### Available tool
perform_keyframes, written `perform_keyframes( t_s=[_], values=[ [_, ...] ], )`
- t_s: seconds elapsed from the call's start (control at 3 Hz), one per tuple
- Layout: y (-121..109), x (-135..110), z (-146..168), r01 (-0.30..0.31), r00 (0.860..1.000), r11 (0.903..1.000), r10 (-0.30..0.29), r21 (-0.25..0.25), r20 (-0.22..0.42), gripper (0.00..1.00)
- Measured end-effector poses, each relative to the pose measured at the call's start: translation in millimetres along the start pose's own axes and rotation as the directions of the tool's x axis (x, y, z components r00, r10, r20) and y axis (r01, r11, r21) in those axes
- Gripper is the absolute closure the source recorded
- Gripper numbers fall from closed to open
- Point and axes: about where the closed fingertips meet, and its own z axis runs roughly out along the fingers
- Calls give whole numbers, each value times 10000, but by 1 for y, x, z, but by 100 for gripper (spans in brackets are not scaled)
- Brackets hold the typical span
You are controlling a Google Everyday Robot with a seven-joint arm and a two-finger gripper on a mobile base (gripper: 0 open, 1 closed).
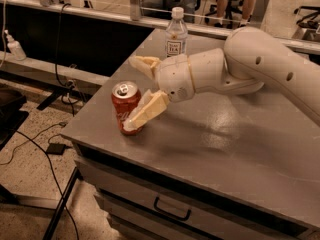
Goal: Knock coke can over
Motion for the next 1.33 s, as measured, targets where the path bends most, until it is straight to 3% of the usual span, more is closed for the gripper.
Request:
perform_keyframes(
  t_s=[0.67,1.33],
  values=[
    [-1,6,2,82,9986,10000,-84,48,525,0],
    [-4,30,-2,-103,9935,9998,82,180,1138,0]
  ],
)
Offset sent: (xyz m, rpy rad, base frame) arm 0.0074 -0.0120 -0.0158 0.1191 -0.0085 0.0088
